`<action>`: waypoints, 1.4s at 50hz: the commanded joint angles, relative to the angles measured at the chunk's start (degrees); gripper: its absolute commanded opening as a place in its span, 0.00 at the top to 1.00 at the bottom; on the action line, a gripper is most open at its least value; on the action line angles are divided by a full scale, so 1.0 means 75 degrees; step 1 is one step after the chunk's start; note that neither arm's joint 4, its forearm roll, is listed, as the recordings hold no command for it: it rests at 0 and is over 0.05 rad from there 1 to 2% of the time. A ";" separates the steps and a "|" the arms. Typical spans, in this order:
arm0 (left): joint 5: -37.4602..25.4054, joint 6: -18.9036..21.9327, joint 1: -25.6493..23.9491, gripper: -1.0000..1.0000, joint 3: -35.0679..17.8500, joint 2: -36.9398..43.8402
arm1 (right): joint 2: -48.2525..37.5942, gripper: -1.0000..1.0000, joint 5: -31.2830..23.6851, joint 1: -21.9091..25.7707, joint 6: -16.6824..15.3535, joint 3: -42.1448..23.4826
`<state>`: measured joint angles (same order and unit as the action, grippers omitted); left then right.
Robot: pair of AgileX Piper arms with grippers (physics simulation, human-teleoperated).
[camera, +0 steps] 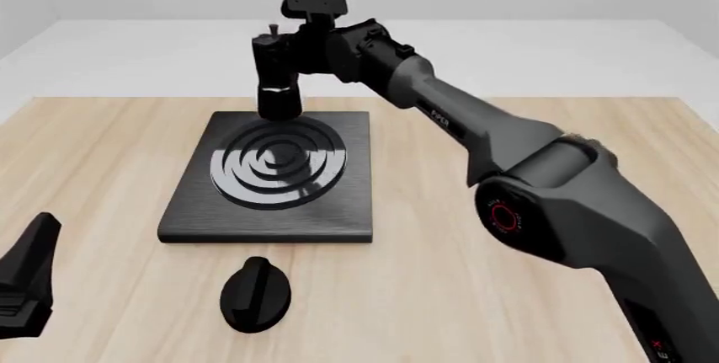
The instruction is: Put both moka pots on the stove.
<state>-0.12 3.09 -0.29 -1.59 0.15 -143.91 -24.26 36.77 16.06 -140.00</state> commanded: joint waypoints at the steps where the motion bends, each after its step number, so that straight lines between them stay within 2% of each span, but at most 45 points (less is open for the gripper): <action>1: -0.0091 -0.0147 0.0019 0.00 -0.0049 0.0016 | -0.0161 1.00 -0.0388 -0.0032 0.0182 -0.0872; 2: -0.0044 -0.0110 0.0014 0.00 -0.0014 0.0013 | -0.0217 1.00 -0.0484 -0.0069 0.0014 -0.1031; 6: -0.0029 -0.0192 0.0023 0.00 0.0058 -0.0008 | -0.0493 1.00 -0.0781 -0.0090 0.0144 -0.1528; 13: -0.0030 -0.0269 0.0033 0.00 0.0083 0.0001 | -0.0272 1.00 -0.0542 -0.0076 0.0177 -0.1113; 14: -0.0049 -0.0424 0.0051 0.00 0.0094 0.0046 | -0.0186 1.00 -0.0437 -0.0007 0.0361 -0.0906; 16: -0.0006 -0.0536 0.0055 0.00 0.0104 0.0137 | -0.0158 1.00 -0.0422 -0.0018 0.0329 -0.0862; 20: -0.0046 -0.0428 0.0045 0.00 0.0094 0.0052 | -0.0652 1.00 -0.1034 -0.0142 0.0180 -0.1805; 21: -0.0047 -0.0427 0.0045 0.00 0.0095 0.0051 | -0.0752 1.00 -0.1164 -0.0140 0.0273 -0.2006; 25: -0.0051 -0.0427 0.0045 0.00 0.0095 0.0046 | -0.0533 1.00 -0.1051 -0.0193 0.0106 -0.1607; 26: -0.0052 -0.0427 0.0046 0.00 0.0095 0.0045 | -0.0499 1.00 -0.0993 -0.0168 0.0200 -0.1484; 31: -0.0041 -0.0383 0.0041 0.00 0.0109 0.0020 | -0.0378 1.00 -0.0914 -0.0216 0.0129 -0.1157; 37: 0.0018 -0.0387 0.0042 0.00 0.0178 0.0014 | -0.1043 1.00 -0.1712 -0.0336 0.0026 -0.2439; 43: 0.0032 -0.0397 0.0042 0.00 0.0198 0.0013 | -0.1302 1.00 -0.2046 -0.0381 -0.0110 -0.2889; 59: -0.0007 -0.0261 0.0027 0.00 0.0095 0.0008 | -0.1378 1.00 -0.2289 -0.0345 -0.0491 -0.2931; 60: -0.0018 -0.0304 0.0032 0.00 0.0092 0.0020 | -0.1387 1.00 -0.2303 -0.0318 -0.0392 -0.2929; 62: -0.0023 -0.0339 0.0036 0.00 0.0087 0.0038 | -0.1370 1.00 -0.2321 -0.0304 -0.0513 -0.2929; 63: -0.0025 -0.0349 0.0038 0.00 0.0083 0.0045 | -0.1371 1.00 -0.2327 -0.0293 -0.0406 -0.2925; 70: -0.0027 -0.0428 0.0046 0.00 0.0066 0.0099 | -0.1295 1.00 -0.2339 -0.0255 -0.0499 -0.2876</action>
<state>-0.20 0.28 0.01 -0.88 0.60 -153.85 -41.04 34.81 12.46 -161.46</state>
